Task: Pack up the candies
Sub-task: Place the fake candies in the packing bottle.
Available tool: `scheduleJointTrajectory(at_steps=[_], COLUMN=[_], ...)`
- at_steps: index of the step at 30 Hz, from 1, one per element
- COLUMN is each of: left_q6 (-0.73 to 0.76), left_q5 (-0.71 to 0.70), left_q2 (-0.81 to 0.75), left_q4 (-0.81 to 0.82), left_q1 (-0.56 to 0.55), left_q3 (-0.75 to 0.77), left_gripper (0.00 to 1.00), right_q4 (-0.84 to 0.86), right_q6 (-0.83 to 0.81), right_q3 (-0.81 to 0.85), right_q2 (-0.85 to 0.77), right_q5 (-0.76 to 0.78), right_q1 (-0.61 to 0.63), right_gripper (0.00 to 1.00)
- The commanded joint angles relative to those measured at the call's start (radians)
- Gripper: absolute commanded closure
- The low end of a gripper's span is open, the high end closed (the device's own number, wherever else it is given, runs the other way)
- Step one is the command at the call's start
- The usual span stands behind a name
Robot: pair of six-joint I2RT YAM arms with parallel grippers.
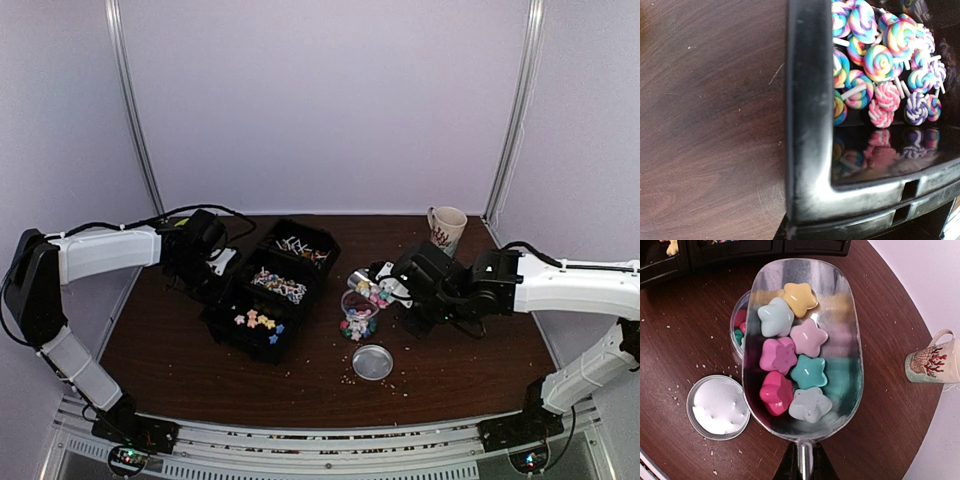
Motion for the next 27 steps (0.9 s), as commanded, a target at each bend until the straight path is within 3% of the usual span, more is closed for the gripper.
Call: scheduleJointTrajectory(at_steps=[1, 27], left_q6=[-0.007, -0.009], left_q5=[0.061, 0.065], left_q2=[-0.066, -0.057], left_q4=[0.162, 0.159], left_q1=[0.007, 0.008], left_q3=[0.07, 0.072], left_gripper=[1.0, 1.0], right_q4=[-0.117, -0.422], right_q6=[0.056, 0.05], right_q3=[0.044, 0.265], right_q2=[-0.011, 0.15], right_q5=[0.04, 0.015], right_q1=[-0.006, -0.006], right_gripper=[1.0, 1.0])
